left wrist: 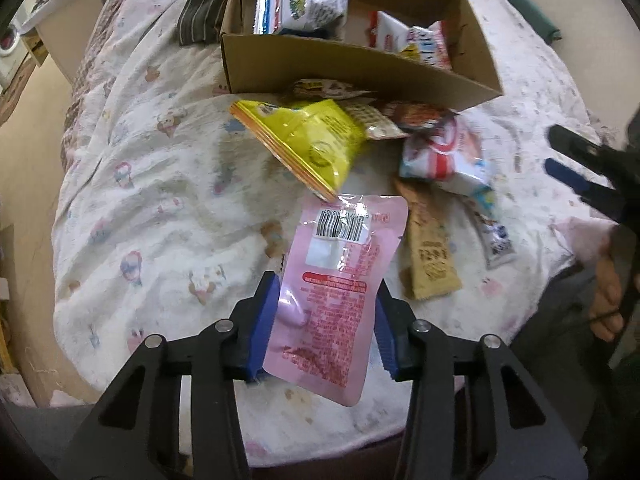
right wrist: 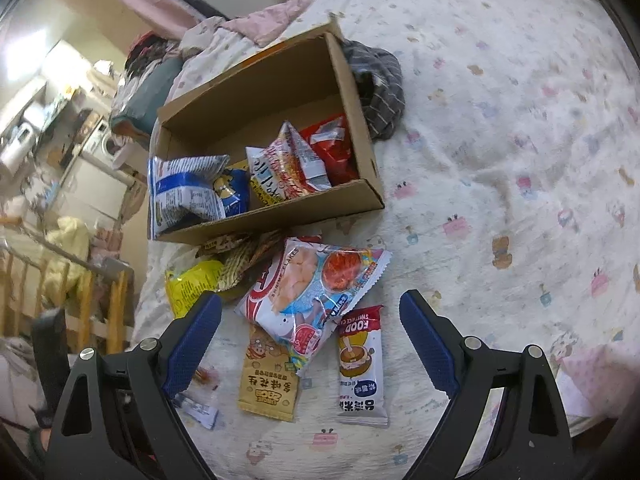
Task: Organize snacks
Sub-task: 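Grasp the pink packet with the left gripper while the right grasps the FOOD rice cake bar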
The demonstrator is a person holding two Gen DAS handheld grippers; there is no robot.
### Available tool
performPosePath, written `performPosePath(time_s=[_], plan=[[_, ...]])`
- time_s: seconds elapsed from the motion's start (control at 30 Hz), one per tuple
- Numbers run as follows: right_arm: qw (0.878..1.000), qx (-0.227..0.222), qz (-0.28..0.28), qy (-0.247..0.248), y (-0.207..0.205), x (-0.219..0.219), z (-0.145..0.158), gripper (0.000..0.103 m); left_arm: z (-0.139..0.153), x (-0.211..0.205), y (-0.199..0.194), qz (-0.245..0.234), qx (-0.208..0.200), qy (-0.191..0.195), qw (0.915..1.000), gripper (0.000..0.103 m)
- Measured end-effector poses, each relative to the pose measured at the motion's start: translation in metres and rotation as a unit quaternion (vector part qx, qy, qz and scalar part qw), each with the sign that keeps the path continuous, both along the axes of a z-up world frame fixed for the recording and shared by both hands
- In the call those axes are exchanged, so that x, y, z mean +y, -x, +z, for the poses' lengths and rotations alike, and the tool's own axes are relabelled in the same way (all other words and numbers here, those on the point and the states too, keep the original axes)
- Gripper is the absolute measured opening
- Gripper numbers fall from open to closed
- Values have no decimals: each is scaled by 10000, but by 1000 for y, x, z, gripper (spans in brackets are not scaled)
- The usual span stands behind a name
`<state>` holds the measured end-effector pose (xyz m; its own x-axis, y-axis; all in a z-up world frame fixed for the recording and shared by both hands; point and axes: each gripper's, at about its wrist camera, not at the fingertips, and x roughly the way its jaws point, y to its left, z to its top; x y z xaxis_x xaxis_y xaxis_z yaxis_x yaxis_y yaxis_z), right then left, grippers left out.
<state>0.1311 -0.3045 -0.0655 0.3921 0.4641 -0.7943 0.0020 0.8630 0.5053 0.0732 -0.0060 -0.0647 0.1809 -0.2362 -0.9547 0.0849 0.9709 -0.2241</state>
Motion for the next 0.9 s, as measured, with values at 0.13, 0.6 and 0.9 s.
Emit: performPosePath(time_s=[0.13,0.6,0.9], plan=[[9982,497,-310,-110,-5,-16,-17,93,12,-4,16,-158,-148,-63,9997,41],[9770,1492,823,1283,2,28,-68,59,37,38,-35,928,-1002,-428,9897,41],[9556,1451,1314,2202,-5,59,-88,56,25,28,-36,953,-908,-299,9909,41]])
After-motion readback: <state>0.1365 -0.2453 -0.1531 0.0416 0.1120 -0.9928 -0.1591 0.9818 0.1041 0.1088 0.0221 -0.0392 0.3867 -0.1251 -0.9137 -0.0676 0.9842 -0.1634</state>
